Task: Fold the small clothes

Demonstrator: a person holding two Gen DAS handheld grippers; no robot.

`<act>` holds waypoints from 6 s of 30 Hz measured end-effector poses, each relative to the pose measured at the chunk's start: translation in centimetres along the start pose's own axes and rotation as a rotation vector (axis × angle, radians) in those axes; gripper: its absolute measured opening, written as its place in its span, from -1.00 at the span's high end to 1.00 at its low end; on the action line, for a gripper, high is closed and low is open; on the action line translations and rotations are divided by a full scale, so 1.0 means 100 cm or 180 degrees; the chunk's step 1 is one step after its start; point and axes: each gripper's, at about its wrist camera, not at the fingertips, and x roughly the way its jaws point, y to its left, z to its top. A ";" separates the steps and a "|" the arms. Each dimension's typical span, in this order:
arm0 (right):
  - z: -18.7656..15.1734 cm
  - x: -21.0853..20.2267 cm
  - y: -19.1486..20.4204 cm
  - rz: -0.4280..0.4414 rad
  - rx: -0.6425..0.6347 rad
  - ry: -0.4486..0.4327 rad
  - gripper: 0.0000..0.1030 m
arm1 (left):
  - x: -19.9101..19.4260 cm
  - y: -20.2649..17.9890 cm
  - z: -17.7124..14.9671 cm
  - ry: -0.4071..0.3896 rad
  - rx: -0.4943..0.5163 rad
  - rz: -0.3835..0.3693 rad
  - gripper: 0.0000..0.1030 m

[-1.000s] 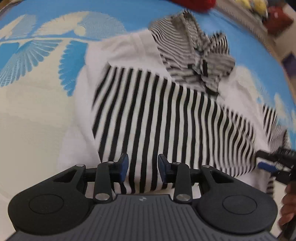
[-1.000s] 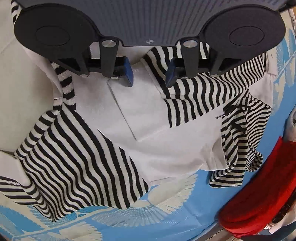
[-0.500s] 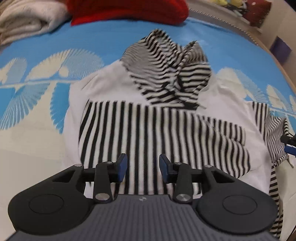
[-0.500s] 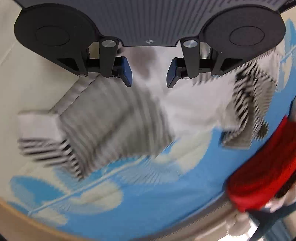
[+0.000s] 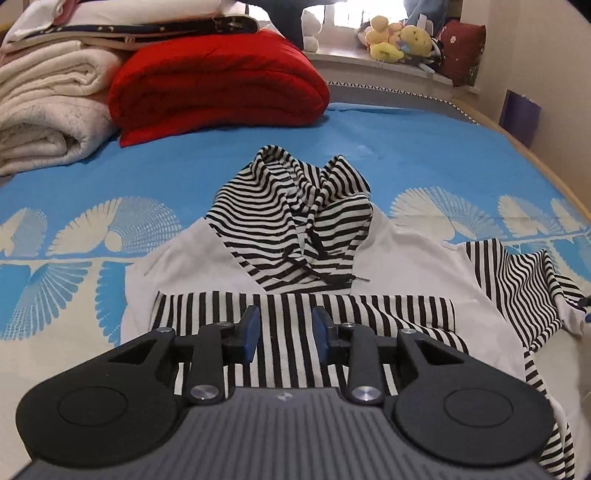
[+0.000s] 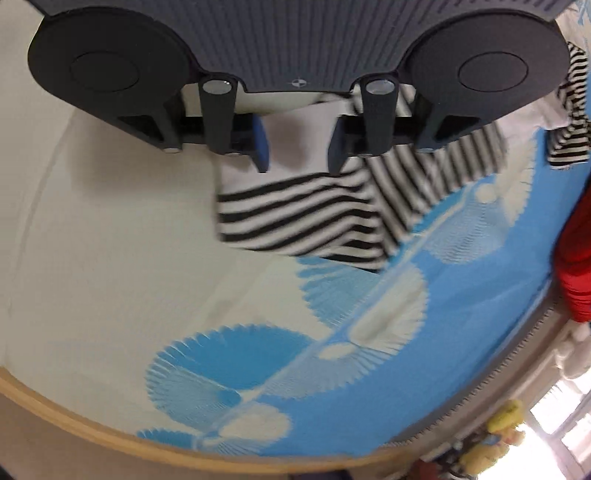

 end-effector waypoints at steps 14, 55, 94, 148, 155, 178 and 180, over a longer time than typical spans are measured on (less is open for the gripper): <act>-0.012 -0.003 0.013 0.0067 -0.0081 -0.0197 0.81 | -0.003 0.011 0.005 0.0032 -0.0115 -0.0057 0.32; -0.160 -0.033 0.192 0.1230 -0.0287 0.1359 0.42 | 0.066 0.145 -0.046 0.1519 -0.2737 -0.0397 0.30; -0.163 -0.018 0.206 0.0880 -0.0921 0.1130 0.18 | 0.057 0.144 -0.028 0.1196 -0.1708 0.0187 1.00; -0.128 -0.061 0.201 0.0445 -0.1665 -0.0122 0.04 | 0.034 0.067 0.003 0.0190 -0.0573 0.0511 0.24; -0.118 -0.076 0.197 0.0456 -0.1947 -0.0356 0.04 | 0.025 0.051 0.019 -0.0125 -0.0499 0.0498 0.22; -0.087 -0.064 0.176 0.0498 -0.1984 -0.0105 0.00 | 0.148 0.038 0.167 -0.0129 -0.0590 0.0293 0.76; -0.089 -0.063 0.179 0.0508 -0.2001 -0.0088 -0.01 | 0.182 0.040 0.193 -0.0075 -0.0679 0.0236 0.76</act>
